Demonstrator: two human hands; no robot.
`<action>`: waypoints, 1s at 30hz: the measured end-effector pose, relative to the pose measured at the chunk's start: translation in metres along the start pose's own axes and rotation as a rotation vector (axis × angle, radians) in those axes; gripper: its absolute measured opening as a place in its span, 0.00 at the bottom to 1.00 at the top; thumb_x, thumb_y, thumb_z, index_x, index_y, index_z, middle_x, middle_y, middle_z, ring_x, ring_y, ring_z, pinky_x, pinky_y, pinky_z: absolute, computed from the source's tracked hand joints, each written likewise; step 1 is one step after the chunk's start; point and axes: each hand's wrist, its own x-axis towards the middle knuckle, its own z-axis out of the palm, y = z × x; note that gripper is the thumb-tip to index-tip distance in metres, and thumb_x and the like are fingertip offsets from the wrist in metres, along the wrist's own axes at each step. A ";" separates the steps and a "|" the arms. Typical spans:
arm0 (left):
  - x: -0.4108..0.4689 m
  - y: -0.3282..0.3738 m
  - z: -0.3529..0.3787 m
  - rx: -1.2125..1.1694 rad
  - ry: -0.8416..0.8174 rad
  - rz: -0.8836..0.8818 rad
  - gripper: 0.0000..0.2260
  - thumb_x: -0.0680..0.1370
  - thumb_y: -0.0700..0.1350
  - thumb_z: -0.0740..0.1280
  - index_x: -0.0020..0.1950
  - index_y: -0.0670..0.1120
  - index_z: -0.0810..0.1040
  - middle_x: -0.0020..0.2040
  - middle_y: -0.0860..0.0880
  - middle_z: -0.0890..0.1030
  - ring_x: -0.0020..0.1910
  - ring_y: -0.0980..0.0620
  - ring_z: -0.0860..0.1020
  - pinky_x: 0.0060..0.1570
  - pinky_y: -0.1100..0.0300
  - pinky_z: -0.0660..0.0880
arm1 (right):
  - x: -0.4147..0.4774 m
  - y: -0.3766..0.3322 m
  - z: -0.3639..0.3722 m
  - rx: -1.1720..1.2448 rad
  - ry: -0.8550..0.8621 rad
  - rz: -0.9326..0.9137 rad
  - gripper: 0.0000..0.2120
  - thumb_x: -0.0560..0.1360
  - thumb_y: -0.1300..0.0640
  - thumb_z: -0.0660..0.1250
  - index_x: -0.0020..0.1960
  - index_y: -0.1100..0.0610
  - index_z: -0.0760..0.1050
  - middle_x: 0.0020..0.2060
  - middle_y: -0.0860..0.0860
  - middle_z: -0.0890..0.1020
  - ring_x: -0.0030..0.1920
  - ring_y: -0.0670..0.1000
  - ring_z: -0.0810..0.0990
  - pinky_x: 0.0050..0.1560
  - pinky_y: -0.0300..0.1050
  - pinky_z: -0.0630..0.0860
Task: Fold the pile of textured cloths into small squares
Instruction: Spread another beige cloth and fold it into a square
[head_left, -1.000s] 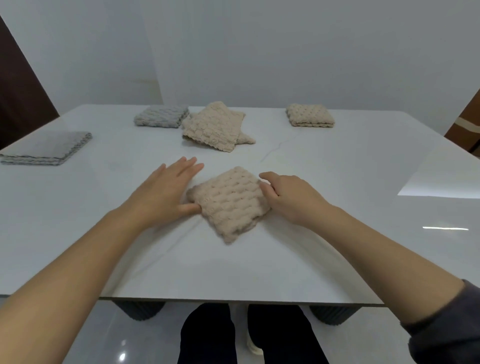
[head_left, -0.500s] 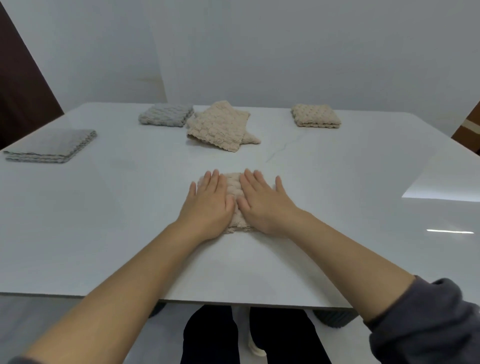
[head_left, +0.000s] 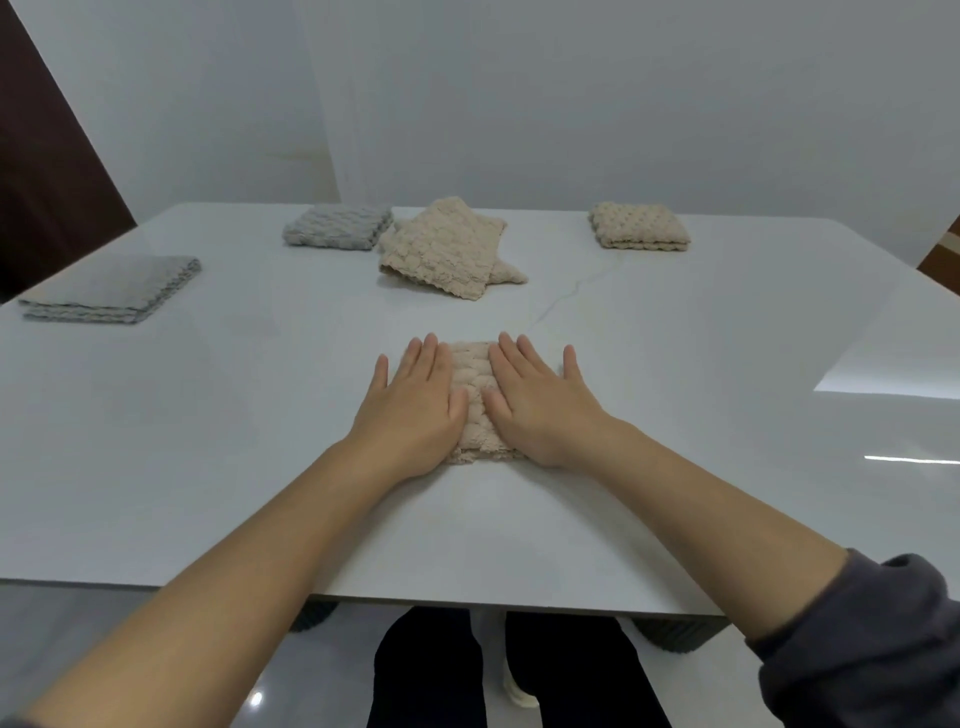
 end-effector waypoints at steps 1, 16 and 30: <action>0.000 -0.001 0.000 -0.003 -0.001 0.000 0.27 0.83 0.52 0.43 0.79 0.43 0.42 0.80 0.48 0.41 0.78 0.53 0.39 0.76 0.49 0.39 | 0.000 0.001 0.000 -0.002 0.015 -0.002 0.29 0.83 0.47 0.41 0.80 0.57 0.40 0.79 0.50 0.41 0.78 0.49 0.39 0.75 0.62 0.37; -0.029 -0.005 0.000 -0.607 0.276 -0.157 0.24 0.82 0.46 0.54 0.78 0.49 0.57 0.78 0.49 0.60 0.74 0.54 0.61 0.72 0.58 0.58 | -0.011 -0.010 -0.010 0.370 0.134 0.140 0.28 0.81 0.48 0.51 0.79 0.49 0.48 0.79 0.52 0.54 0.75 0.56 0.61 0.71 0.54 0.60; 0.012 -0.006 -0.041 -1.290 -0.007 -0.517 0.01 0.76 0.39 0.68 0.45 0.42 0.77 0.34 0.46 0.79 0.31 0.50 0.75 0.31 0.59 0.72 | -0.010 0.016 -0.029 0.962 0.189 0.251 0.33 0.78 0.55 0.63 0.79 0.50 0.53 0.72 0.53 0.66 0.50 0.46 0.77 0.53 0.43 0.73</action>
